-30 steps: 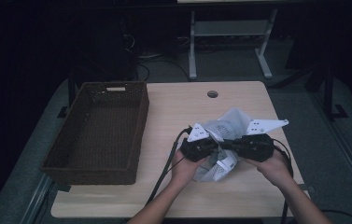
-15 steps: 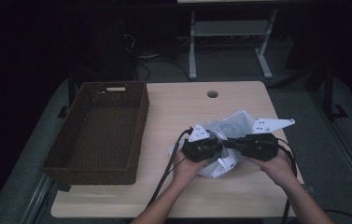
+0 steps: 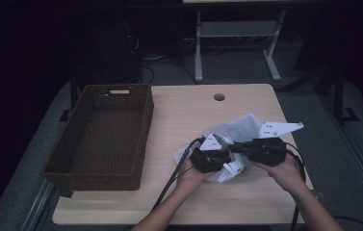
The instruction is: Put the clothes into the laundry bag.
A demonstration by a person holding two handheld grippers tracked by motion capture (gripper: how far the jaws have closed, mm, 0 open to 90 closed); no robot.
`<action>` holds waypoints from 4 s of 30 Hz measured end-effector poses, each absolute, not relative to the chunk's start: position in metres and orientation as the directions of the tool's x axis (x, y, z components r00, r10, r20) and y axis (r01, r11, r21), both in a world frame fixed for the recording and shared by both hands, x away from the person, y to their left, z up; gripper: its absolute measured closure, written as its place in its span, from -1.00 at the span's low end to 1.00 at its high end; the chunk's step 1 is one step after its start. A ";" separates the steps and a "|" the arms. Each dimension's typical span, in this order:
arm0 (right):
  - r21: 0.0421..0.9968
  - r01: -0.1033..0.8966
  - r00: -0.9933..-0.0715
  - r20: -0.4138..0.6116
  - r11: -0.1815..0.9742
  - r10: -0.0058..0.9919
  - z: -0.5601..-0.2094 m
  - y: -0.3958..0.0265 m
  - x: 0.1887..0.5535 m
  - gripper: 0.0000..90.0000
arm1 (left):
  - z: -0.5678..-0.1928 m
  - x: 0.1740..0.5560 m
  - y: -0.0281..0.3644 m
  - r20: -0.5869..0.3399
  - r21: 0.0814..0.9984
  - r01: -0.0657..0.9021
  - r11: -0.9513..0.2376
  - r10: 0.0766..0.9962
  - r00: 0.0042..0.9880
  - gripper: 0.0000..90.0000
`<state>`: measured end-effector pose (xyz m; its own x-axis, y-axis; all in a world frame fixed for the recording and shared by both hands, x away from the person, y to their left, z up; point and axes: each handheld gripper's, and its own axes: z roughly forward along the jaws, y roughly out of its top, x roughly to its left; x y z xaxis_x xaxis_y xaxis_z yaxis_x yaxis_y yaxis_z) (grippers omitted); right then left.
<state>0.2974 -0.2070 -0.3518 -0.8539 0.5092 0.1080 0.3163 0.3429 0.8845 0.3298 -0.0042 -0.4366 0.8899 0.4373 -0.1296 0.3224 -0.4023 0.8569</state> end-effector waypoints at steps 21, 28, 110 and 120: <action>0.863 0.334 -0.862 0.117 0.379 0.494 -0.357 -0.213 0.293 0.96 | -0.381 0.319 0.067 -0.020 0.916 0.227 -0.332 0.527 0.850 0.30; 0.851 0.337 -0.873 0.122 0.403 0.472 -0.361 -0.210 0.292 0.95 | -0.379 0.323 0.050 0.031 0.911 0.175 -0.373 0.486 0.873 0.22; 0.607 0.423 -0.865 0.050 0.672 0.499 -0.441 -0.241 0.331 0.70 | -0.442 0.315 0.063 -0.104 0.747 0.304 -0.592 0.348 0.932 0.77; 0.665 0.460 -0.826 0.078 0.588 0.558 -0.444 -0.250 0.339 0.66 | -0.455 0.334 0.062 -0.006 0.720 0.318 -0.617 0.453 0.892 0.70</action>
